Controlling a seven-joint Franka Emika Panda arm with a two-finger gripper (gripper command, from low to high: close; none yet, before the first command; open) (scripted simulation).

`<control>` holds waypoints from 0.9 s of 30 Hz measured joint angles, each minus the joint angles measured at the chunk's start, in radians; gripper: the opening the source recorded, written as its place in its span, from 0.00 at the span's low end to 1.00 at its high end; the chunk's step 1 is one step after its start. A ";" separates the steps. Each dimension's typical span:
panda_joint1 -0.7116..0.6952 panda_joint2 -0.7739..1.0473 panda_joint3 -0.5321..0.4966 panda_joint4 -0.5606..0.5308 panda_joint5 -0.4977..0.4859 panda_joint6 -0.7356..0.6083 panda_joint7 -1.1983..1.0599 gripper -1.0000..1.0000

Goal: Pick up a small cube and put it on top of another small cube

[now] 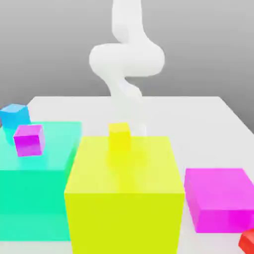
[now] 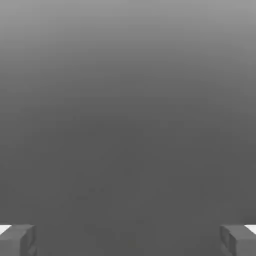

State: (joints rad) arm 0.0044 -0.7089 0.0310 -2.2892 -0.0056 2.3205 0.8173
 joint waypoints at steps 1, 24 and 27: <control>0.002 0.039 0.014 0.005 -0.003 0.009 0.008 0.50; 0.142 0.879 0.242 0.104 -0.194 0.194 0.267 0.50; 0.179 0.988 0.249 0.117 -0.216 0.218 0.299 0.50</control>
State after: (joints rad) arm 0.1833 0.2788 0.2796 -2.1719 -0.2211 2.5388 1.1159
